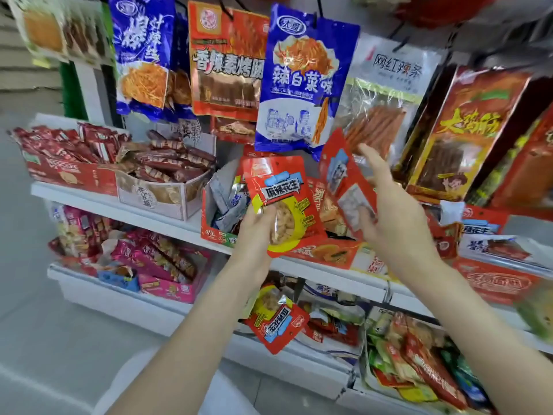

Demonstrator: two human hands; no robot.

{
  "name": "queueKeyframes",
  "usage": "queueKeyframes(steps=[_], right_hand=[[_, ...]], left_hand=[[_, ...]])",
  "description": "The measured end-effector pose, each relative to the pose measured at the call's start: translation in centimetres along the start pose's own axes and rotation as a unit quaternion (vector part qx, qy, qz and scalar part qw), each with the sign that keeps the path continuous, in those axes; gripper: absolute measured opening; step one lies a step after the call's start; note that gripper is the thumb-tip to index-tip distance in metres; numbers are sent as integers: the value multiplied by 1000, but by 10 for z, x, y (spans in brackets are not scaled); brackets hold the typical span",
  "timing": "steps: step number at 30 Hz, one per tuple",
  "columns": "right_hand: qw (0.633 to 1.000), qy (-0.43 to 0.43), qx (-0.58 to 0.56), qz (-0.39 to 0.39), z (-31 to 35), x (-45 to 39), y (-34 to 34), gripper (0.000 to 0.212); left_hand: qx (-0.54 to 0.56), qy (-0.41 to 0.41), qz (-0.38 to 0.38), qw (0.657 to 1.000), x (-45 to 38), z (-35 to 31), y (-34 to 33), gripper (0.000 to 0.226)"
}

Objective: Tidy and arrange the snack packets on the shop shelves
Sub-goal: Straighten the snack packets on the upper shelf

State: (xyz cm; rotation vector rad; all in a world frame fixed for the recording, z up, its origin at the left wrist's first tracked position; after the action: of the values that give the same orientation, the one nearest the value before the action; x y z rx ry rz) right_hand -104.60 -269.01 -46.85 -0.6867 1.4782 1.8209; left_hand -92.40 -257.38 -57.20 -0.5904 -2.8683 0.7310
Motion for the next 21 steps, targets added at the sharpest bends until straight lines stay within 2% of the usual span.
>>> queueKeyframes(steps=[2, 4, 7, 9, 11, 12, 13, 15, 17, 19, 21], right_hand=[[996, 13, -50, 77, 15, 10, -33, 72], [977, -11, -124, 171, 17, 25, -60, 70], [942, -31, -184, 279, 15, 39, -71, 63], [924, -26, -224, 309, 18, 38, -66, 50], [939, -27, -216, 265, 12, 24, -56, 42], [955, -29, -176, 236, 5, 14, -52, 48], [966, -31, -120, 225, -2, 5, -50, 65], [965, -3, -26, 260, -4, -8, -50, 100], [956, 66, 24, 286, 8, -17, -56, 107], [953, 81, 15, 291, 19, -30, -63, 88], [953, 66, -24, 294, 24, -43, -70, 47]], left_hand=[[82, 61, 29, 994, 3, 4, -5, 30], [115, 95, 64, 987, 8, 4, -7, 37], [48, 78, 85, 992, 8, 7, 1, 39], [-12, 78, 39, 996, 6, 9, 15, 36], [-41, 90, 24, 995, 5, 7, 29, 31], [-60, 86, 38, 994, 4, 6, 35, 29], [-95, 70, 61, 991, 6, 2, 40, 26], [-193, 16, 123, 973, 12, -11, 42, 23], [-284, -36, 187, 940, 11, -17, 43, 27], [-339, -65, 228, 910, 5, -21, 40, 29], [-335, -75, 236, 909, -1, -30, 35, 24]])
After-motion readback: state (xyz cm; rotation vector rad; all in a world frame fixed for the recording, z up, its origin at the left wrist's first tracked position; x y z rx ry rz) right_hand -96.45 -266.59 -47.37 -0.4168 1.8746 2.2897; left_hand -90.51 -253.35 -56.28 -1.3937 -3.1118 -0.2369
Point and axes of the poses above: each hand's wrist, its own x-axis away from the middle knuckle, its own y-axis out of the back of the hand, z = x × y, the point moved 5 cm from there along -x, towards the middle knuckle, and after that the axes turned 5 degrees about -z, right-handed, at the moved point
